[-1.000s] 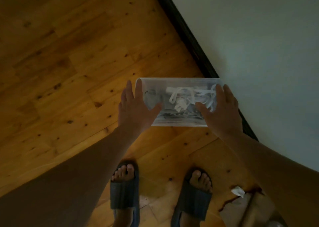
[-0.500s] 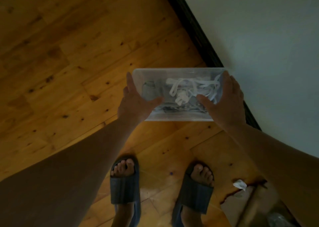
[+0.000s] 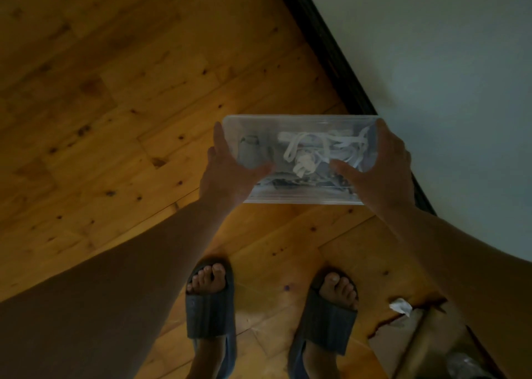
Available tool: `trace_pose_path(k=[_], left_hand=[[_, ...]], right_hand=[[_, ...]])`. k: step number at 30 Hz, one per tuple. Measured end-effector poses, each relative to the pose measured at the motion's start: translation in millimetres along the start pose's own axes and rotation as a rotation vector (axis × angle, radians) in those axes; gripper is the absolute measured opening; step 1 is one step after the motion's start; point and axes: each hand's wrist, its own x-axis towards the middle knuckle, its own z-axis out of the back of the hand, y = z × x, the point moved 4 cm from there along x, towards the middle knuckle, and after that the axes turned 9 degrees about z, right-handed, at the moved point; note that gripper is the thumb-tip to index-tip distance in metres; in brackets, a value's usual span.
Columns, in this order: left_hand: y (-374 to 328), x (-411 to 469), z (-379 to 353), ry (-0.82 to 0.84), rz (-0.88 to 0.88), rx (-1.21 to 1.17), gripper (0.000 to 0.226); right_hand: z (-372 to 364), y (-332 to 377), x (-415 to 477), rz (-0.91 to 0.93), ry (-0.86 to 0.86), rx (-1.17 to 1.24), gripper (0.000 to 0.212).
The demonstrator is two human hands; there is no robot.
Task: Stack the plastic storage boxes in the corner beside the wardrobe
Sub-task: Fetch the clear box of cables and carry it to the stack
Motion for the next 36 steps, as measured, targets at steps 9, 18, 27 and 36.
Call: trace_pose_path(k=[9,18,27,36], left_hand=[[5,-12,17,0.001,0.003,-0.034,0.124],[-8,-39,59,-0.075,-0.058,-0.038,0.119],[-19,-76,119,-0.127,-0.095,-0.091,0.121],[-35,-122,192,-0.188,-0.104,-0.129,0.119]], right_hand=[[0,15,-8,0.031,0.010,0.001,0.102],[31,61,-15,0.047,-0.006,-0.016,0.103],[70,121,-24,0.067,0.028,-0.098,0.101],[122,203,-33,0.089,0.025,-0.132,0.100]])
